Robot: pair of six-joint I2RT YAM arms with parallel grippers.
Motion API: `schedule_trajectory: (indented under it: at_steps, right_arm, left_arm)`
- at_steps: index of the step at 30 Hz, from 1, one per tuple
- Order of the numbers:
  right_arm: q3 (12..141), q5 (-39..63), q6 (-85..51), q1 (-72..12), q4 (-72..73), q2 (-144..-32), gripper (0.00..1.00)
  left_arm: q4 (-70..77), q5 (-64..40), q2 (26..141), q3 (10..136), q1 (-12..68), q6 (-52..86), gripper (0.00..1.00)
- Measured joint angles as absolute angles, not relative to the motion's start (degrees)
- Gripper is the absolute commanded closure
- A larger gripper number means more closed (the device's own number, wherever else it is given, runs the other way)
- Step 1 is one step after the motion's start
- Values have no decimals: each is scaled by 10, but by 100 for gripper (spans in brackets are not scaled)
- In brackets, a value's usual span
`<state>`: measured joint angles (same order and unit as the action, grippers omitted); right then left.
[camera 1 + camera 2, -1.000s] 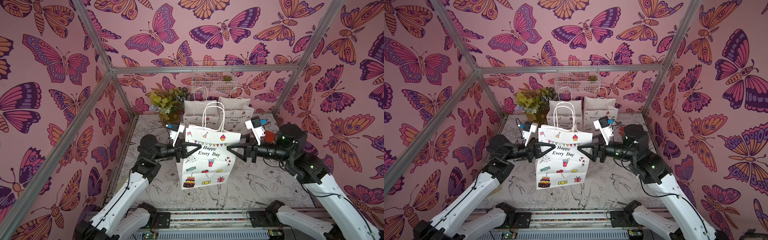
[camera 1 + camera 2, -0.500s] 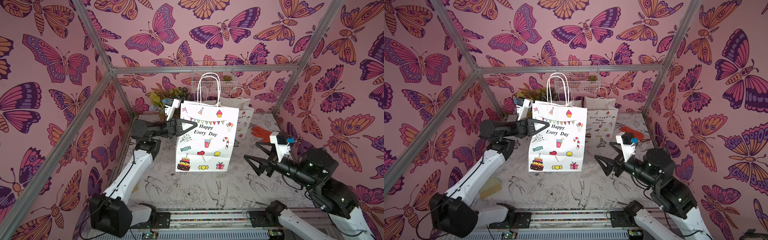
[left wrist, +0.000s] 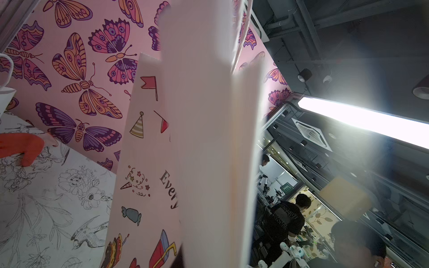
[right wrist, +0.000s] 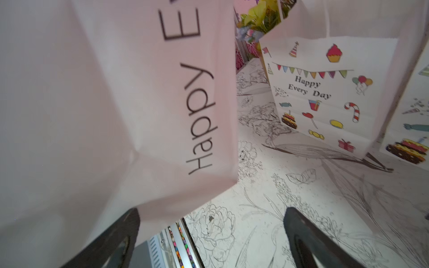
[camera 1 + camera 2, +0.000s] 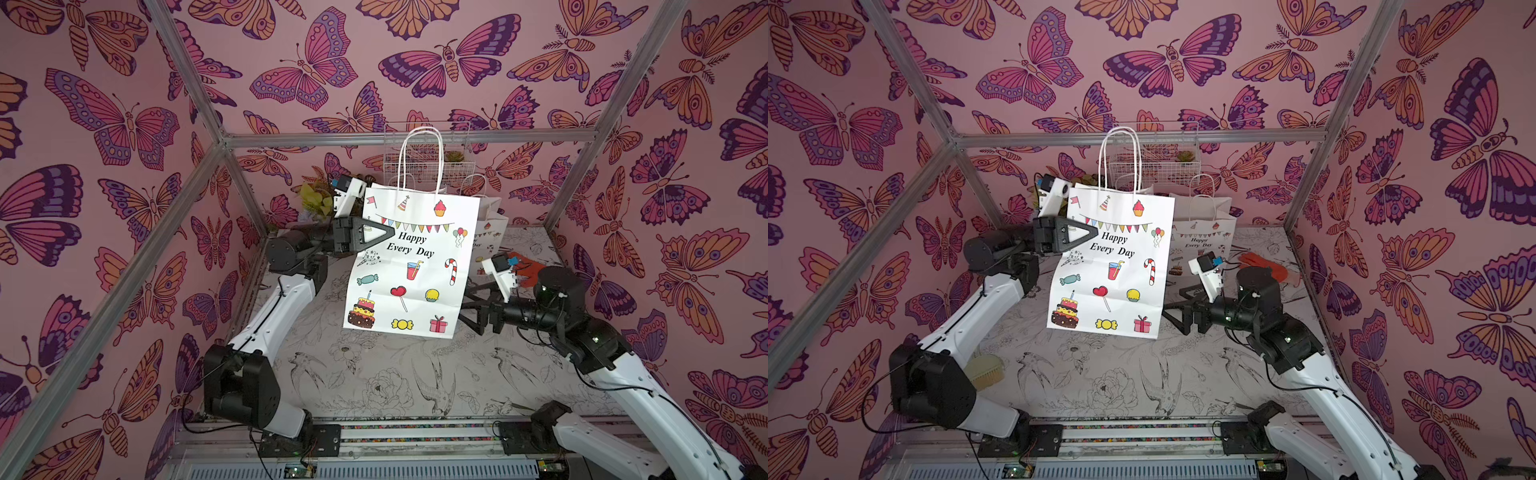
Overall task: Put away the paper bag
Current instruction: Press the paper bag.
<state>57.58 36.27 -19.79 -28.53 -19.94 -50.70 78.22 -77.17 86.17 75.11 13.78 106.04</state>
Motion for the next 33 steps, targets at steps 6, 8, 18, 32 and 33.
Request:
schedule_trajectory:
  at_steps: [6,8,18,32,33]
  right_arm:
    - [566,418,-245,-285,-109,-526,0]
    - [566,432,-258,-285,-87,-537,1]
    - [564,487,-316,-285,-2,-576,0]
    - [564,505,-333,-285,8,-485,11]
    - [564,509,-337,-285,9,-479,13]
  left_arm:
    - [785,-772,859,750,139,1077,87]
    - [785,-772,858,748,142,1081,85]
    - [785,-775,850,740,173,1086,75]
    - [761,-771,804,685,163,1052,91]
    - [750,-769,798,682,161,1041,95]
